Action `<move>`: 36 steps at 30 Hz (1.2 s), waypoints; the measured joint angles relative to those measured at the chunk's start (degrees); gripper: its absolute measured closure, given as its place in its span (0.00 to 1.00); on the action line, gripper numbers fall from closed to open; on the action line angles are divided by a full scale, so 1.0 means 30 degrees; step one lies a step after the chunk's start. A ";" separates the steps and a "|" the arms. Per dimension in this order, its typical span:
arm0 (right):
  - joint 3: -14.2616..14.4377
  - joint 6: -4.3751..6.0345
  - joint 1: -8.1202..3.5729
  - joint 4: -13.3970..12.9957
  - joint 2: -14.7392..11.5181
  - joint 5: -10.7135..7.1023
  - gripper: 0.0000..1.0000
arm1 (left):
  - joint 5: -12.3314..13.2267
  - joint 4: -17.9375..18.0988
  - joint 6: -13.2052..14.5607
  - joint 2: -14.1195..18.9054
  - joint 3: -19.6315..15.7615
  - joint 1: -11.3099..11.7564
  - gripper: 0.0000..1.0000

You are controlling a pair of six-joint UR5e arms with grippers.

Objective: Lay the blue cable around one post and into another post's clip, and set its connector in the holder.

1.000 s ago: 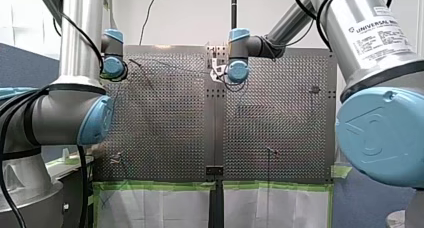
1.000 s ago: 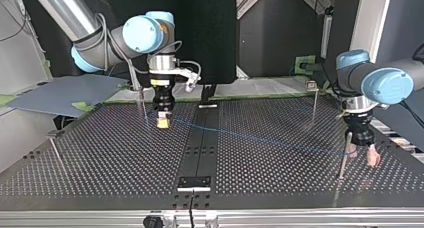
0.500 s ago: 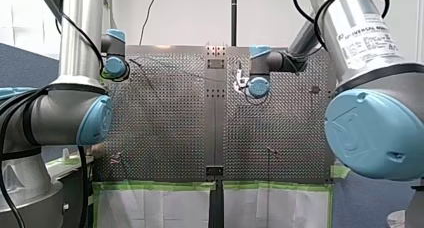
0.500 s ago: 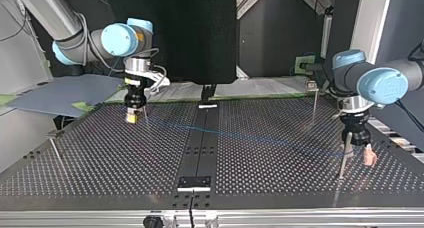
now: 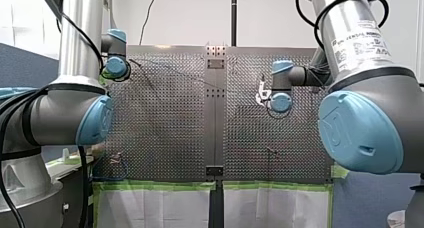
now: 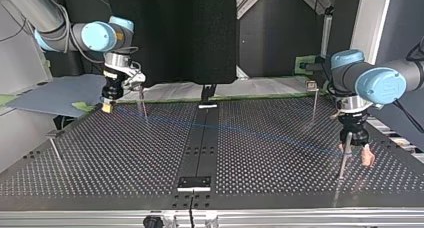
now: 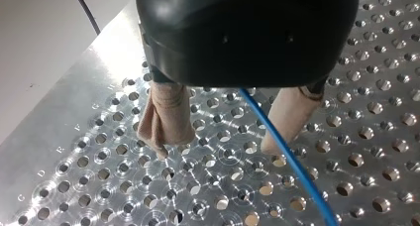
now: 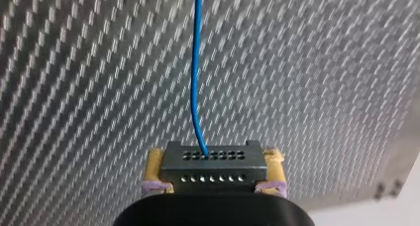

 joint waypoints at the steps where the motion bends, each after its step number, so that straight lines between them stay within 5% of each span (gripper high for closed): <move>1: 0.0171 -0.0034 -0.0172 -0.0178 0.0092 0.0121 1.00 | 0.0001 0.0000 0.0000 0.0001 0.0000 -0.0001 0.00; 10: 0.1968 -0.0275 -0.1967 -0.1971 0.1697 0.1350 1.00 | -0.0013 0.0005 0.0008 0.0003 0.0000 -0.0009 0.00; 20: 0.3930 -0.1606 -0.3826 -0.3940 0.3657 0.0996 1.00 | -0.0020 0.0053 0.0083 0.0003 -0.0001 0.0015 0.00; 32: 0.6419 -0.3832 -0.4017 -0.6426 0.5728 -0.1399 1.00 | -0.0100 0.0059 0.0088 -0.0001 0.0000 0.0111 0.00; 36: 0.7186 -0.3932 -0.4166 -0.7220 0.5810 -0.2195 1.00 | -0.0107 0.0059 0.0102 0.0002 0.0000 0.0117 0.00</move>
